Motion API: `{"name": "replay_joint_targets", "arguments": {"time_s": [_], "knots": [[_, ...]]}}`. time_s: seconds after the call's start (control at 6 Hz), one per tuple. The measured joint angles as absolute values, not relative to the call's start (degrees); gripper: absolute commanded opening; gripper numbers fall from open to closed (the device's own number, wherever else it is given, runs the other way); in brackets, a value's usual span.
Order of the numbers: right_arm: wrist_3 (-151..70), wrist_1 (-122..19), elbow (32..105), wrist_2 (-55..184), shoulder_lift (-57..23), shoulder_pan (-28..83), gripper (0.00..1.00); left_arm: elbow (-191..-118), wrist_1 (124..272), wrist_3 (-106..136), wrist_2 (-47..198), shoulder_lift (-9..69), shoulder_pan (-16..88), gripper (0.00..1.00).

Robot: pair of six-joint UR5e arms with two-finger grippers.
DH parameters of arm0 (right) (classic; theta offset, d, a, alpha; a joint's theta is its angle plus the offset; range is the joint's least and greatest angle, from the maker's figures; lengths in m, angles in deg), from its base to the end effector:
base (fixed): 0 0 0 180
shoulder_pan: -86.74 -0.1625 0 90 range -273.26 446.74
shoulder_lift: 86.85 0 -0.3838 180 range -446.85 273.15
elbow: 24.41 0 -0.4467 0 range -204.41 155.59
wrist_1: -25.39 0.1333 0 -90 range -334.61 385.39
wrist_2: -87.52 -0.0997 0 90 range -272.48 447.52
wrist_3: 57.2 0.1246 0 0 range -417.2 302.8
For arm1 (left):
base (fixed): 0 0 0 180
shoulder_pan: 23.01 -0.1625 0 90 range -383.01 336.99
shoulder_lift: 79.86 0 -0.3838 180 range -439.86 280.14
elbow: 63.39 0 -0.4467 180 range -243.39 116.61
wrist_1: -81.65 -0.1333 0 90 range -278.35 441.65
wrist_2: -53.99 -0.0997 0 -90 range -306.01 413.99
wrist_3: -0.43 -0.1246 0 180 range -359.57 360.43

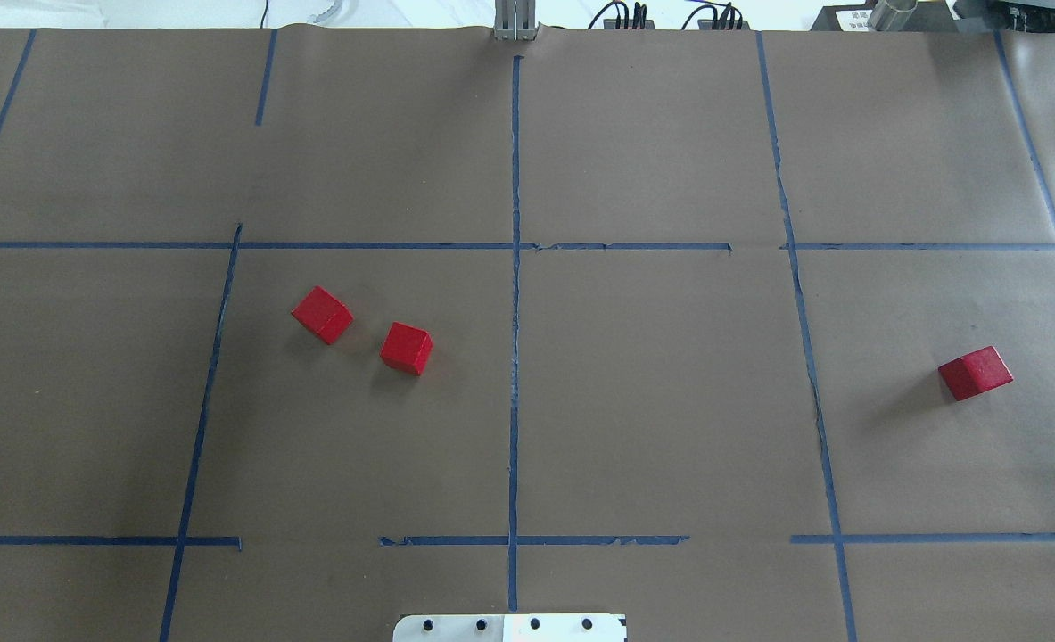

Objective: Form red blocks into L shape at center

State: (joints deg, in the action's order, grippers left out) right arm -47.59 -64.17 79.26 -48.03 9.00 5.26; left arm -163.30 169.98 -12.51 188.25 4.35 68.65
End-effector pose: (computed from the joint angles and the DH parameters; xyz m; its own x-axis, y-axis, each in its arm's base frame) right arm -0.0324 -0.5155 0.5555 0.6923 -0.0389 0.7205 0.0315 0.9992 0.0237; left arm -0.0611 -0.5087 0.5971 0.7050 0.2325 -0.6700 -0.1323 0.9713 0.1978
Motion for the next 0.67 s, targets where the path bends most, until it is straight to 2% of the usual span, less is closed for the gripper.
{"name": "replay_joint_targets", "arguments": {"time_s": [0.67], "knots": [[-47.8,-59.7,79.6,-48.3,9.3,6.3,1.0,-163.2,170.8,-12.7,188.5,2.9,68.5,1.0]]}}
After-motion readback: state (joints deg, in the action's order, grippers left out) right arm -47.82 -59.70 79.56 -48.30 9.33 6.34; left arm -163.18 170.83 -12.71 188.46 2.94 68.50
